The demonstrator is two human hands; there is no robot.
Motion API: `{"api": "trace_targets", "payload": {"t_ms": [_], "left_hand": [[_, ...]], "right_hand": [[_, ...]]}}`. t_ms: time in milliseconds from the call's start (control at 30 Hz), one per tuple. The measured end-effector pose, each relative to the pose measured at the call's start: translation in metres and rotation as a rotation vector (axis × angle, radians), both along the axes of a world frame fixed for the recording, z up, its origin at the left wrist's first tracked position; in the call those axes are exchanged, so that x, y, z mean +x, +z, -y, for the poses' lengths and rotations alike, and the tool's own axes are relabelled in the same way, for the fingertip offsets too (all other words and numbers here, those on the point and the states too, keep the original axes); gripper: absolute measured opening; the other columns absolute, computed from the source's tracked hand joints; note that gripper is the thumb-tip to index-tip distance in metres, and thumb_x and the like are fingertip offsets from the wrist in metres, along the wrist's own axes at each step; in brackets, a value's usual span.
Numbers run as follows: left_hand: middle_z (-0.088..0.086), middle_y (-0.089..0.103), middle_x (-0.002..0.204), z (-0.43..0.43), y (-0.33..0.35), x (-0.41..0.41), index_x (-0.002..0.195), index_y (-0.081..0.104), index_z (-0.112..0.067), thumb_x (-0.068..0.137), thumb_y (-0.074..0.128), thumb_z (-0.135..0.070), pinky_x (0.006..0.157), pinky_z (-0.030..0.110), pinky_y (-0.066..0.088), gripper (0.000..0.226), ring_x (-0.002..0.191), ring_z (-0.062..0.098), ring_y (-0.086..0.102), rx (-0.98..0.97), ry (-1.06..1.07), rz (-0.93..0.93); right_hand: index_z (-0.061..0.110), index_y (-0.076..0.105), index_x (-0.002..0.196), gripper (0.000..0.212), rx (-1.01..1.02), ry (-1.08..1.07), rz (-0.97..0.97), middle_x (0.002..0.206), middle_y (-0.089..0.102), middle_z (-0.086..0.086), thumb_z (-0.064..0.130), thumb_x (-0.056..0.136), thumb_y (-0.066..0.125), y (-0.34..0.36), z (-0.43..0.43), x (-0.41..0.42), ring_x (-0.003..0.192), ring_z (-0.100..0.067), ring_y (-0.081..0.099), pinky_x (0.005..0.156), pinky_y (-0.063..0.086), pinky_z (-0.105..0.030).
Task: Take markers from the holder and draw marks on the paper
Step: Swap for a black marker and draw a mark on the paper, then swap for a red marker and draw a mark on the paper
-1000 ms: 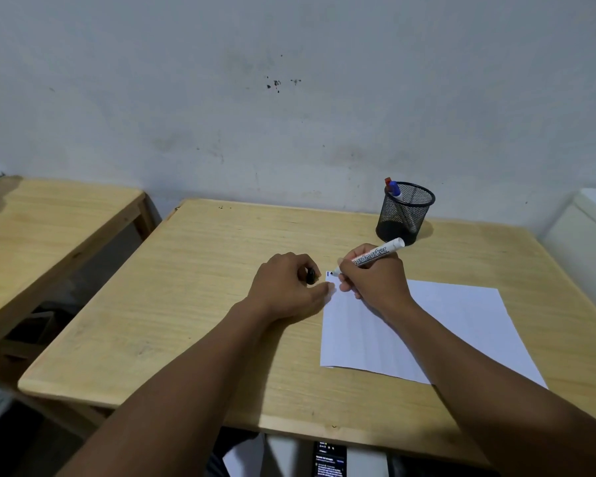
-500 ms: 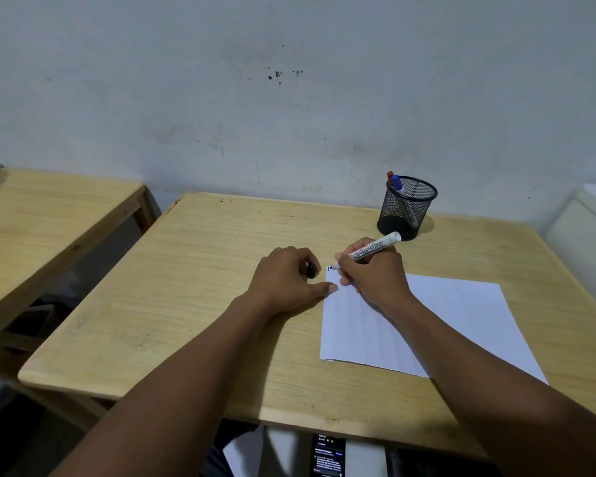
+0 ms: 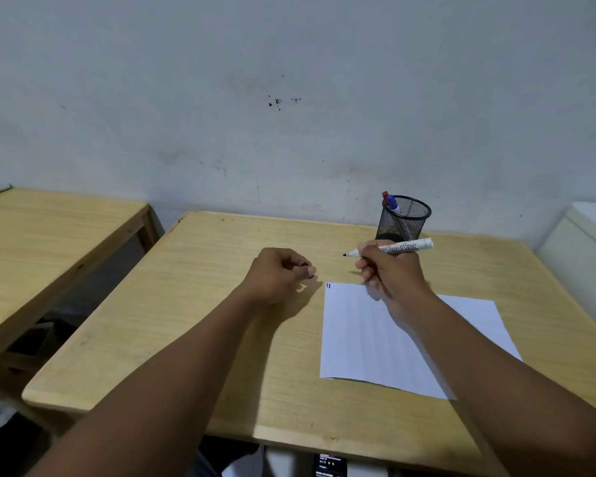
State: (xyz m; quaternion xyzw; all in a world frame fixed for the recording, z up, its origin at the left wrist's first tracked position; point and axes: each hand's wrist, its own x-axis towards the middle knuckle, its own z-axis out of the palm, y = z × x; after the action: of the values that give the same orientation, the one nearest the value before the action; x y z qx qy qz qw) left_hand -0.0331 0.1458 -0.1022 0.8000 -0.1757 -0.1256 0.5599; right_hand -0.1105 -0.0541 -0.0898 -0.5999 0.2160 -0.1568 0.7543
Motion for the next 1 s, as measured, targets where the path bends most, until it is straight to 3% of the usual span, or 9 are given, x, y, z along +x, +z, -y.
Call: {"api": "trace_targets", "payload": {"t_ms": [67,167,300,467,800,1000], "left_hand": [[0.008,0.079,0.091,0.002,0.015,0.003,0.098,0.074,-0.003,0.085,0.079,-0.011,0.062,0.02,0.049,0.016,0.063,0.01,0.067,-0.133,0.03,-0.103],[0.011,0.079,0.106,0.011,0.032,0.007,0.106,0.073,-0.007,0.084,0.08,-0.015,0.073,0.028,0.049,0.025,0.079,0.019,0.074,-0.252,0.021,-0.208],[0.003,0.075,0.097,0.025,0.045,0.005,0.106,0.076,-0.011,0.085,0.079,-0.027,0.076,0.031,0.047,0.026,0.082,0.019,0.071,-0.317,-0.021,-0.262],[0.0,0.073,0.092,0.038,0.052,-0.002,0.103,0.075,-0.012,0.086,0.078,-0.025,0.072,0.028,0.048,0.022,0.076,0.017,0.069,-0.411,-0.038,-0.349],[-0.002,0.072,0.083,0.055,0.057,-0.008,0.103,0.075,-0.01,0.086,0.078,-0.026,0.071,0.027,0.049,0.024,0.073,0.015,0.068,-0.426,-0.088,-0.336],[0.005,0.068,0.077,0.064,0.057,-0.005,0.089,0.075,-0.01,0.085,0.079,-0.025,0.071,0.027,0.05,0.016,0.072,0.017,0.067,-0.4,-0.042,-0.248]], "right_hand": [[0.009,0.07,0.087,0.006,0.079,0.093,0.02,0.069,0.067,-0.012,0.01,0.092,0.068,0.019,0.006,0.0,0.046,-0.011,0.057,0.043,0.04,-0.021],[0.007,0.071,0.089,0.017,0.182,0.208,-0.015,0.067,0.07,-0.011,0.015,0.093,0.057,0.047,0.014,-0.003,0.047,-0.014,0.061,0.046,0.042,-0.022],[0.008,0.068,0.082,0.019,0.164,0.209,-0.022,0.063,0.07,-0.01,0.016,0.094,0.055,0.061,0.019,-0.006,0.043,-0.014,0.06,0.044,0.04,-0.021],[0.009,0.069,0.081,0.02,0.154,0.179,-0.001,0.063,0.07,-0.009,0.016,0.094,0.056,0.065,0.021,-0.008,0.044,-0.013,0.061,0.047,0.039,-0.022],[0.006,0.069,0.087,0.016,0.179,0.191,0.053,0.067,0.072,-0.011,0.017,0.096,0.061,0.064,0.024,-0.01,0.048,-0.013,0.065,0.048,0.043,-0.022],[0.005,0.068,0.091,0.02,0.19,0.195,0.049,0.065,0.073,-0.008,0.02,0.101,0.06,0.062,0.024,-0.007,0.048,-0.011,0.066,0.046,0.045,-0.021]]}}
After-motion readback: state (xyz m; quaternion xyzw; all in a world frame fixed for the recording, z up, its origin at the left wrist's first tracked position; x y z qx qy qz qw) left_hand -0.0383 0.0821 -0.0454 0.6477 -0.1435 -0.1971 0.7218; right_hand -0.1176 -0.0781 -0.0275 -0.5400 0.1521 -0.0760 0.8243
